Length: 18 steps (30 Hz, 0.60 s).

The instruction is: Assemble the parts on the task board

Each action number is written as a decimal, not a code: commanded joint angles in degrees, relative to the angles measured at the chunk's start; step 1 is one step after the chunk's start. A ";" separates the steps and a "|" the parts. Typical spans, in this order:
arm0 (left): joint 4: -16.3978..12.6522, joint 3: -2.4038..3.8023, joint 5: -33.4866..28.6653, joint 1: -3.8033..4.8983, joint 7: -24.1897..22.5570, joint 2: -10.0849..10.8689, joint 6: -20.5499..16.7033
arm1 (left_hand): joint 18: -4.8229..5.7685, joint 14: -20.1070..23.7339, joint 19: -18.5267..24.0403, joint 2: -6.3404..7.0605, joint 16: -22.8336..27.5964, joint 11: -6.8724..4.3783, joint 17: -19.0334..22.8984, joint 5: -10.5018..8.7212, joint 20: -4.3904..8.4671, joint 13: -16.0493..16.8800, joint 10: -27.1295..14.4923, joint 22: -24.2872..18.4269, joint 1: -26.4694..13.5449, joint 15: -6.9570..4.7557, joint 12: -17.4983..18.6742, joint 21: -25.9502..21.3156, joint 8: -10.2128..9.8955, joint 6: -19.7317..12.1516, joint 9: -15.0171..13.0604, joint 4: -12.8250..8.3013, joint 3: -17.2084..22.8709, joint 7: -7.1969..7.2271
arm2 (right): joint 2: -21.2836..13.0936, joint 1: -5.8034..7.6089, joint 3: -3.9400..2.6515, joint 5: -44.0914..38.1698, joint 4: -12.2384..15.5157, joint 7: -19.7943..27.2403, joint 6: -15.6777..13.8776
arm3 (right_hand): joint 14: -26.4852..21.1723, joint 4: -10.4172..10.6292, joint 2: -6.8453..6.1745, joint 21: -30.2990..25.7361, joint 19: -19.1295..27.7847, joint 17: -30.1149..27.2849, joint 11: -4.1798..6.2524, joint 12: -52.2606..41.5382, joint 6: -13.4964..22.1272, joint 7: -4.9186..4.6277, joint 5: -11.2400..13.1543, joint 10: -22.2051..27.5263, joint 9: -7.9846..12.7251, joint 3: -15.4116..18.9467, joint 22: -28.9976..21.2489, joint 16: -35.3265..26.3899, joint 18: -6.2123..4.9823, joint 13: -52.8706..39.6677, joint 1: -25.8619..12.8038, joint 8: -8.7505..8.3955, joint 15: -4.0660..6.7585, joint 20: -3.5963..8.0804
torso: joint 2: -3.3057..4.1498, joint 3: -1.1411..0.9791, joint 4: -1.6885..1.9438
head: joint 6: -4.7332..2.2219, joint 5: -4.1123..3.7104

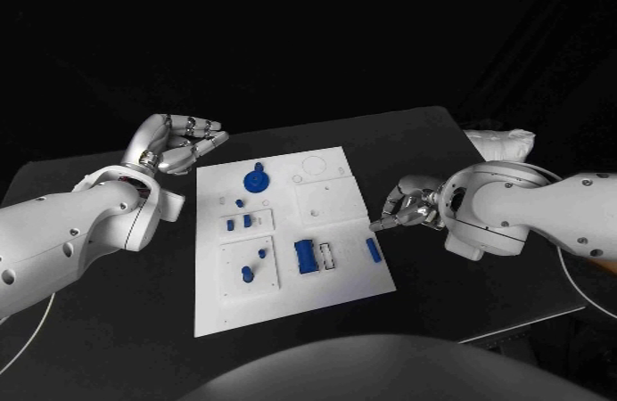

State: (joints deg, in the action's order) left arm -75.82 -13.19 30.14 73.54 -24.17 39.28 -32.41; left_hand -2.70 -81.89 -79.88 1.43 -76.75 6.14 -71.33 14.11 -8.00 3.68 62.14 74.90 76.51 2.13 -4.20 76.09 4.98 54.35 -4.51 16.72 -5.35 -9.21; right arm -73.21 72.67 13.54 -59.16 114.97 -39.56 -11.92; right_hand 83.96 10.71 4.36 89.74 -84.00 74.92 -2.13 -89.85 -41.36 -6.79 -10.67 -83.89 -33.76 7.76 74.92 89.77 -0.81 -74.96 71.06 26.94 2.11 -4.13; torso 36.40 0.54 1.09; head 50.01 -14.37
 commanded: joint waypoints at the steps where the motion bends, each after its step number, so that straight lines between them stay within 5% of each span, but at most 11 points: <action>1: 0.01 0.03 0.22 0.02 -0.16 -0.21 0.83 | -0.61 -0.42 -0.31 -0.68 0.17 -0.02 0.07 0.24 -0.06 0.09 0.29 10.17 0.05 -0.12 0.08 -0.32 -0.17 0.04 0.05 -0.01 -0.26 -0.20 | -0.17 -0.32 0.02 -6.70 0.10 -4.52 3.67 | 6.04 -0.27 -0.48 0.26 -6.00 15.08 -0.55 -0.15 -0.71 -0.08 -0.34 -6.11 1.11 -0.58 15.08 0.23 0.81 -15.04 0.32 -0.87 -0.38 -0.45 | 0.06 -0.03 0.09 | -0.01 -0.92; 18: -0.16 0.02 0.22 0.02 -0.15 0.06 0.81 | -0.61 -0.42 -0.31 -0.68 0.17 -0.02 0.07 0.24 -0.06 0.09 0.29 10.17 0.05 -0.12 0.08 -0.32 -0.17 0.04 0.05 -0.01 -0.26 -0.20 | 2.10 -3.30 0.02 -10.21 -1.25 -5.87 5.56 | 6.04 -1.09 -0.92 0.26 -6.00 15.08 -0.62 -0.15 -3.57 -0.15 -2.35 -6.11 3.34 -2.22 15.08 0.23 0.81 -15.04 -0.37 -1.86 -0.64 -0.79 | 0.06 0.04 0.10 | -0.01 -0.92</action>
State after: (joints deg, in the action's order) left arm -75.82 -13.20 30.15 73.54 -24.09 39.38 -32.32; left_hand -2.69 -81.89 -79.88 1.43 -76.75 6.14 -71.33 14.10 -8.00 3.68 62.14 74.91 76.51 2.13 -4.20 76.09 4.99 54.35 -4.51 16.72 -5.34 -9.21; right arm -71.21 69.55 13.54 -67.46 113.81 -39.74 -7.93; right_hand 84.00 9.59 3.66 89.74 -84.00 74.92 -2.32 -89.84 -44.50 -6.91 -12.87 -84.09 -30.46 5.78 74.91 89.77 -0.81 -74.96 70.83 25.42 2.03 -4.54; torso 36.49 0.53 1.24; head 50.01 -15.24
